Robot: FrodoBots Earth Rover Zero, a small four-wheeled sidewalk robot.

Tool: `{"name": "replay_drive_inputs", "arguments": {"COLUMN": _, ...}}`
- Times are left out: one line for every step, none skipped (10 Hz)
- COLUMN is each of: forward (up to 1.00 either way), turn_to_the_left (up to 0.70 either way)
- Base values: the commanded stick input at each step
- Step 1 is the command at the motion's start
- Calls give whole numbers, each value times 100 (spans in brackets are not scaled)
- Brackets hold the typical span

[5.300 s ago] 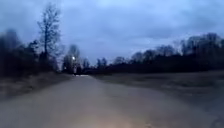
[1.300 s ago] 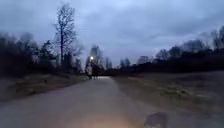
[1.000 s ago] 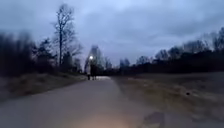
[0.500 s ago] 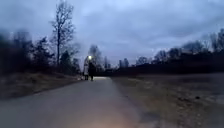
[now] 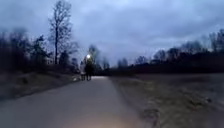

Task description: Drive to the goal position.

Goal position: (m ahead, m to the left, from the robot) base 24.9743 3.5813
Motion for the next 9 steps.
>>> {"name": "replay_drive_inputs", "arguments": {"forward": 100, "turn_to_the_left": 0}}
{"name": "replay_drive_inputs", "arguments": {"forward": 100, "turn_to_the_left": 0}}
{"name": "replay_drive_inputs", "arguments": {"forward": 100, "turn_to_the_left": 0}}
{"name": "replay_drive_inputs", "arguments": {"forward": 100, "turn_to_the_left": 0}}
{"name": "replay_drive_inputs", "arguments": {"forward": 100, "turn_to_the_left": 0}}
{"name": "replay_drive_inputs", "arguments": {"forward": 100, "turn_to_the_left": 40}}
{"name": "replay_drive_inputs", "arguments": {"forward": 100, "turn_to_the_left": 40}}
{"name": "replay_drive_inputs", "arguments": {"forward": 100, "turn_to_the_left": 40}}
{"name": "replay_drive_inputs", "arguments": {"forward": 100, "turn_to_the_left": 5}}
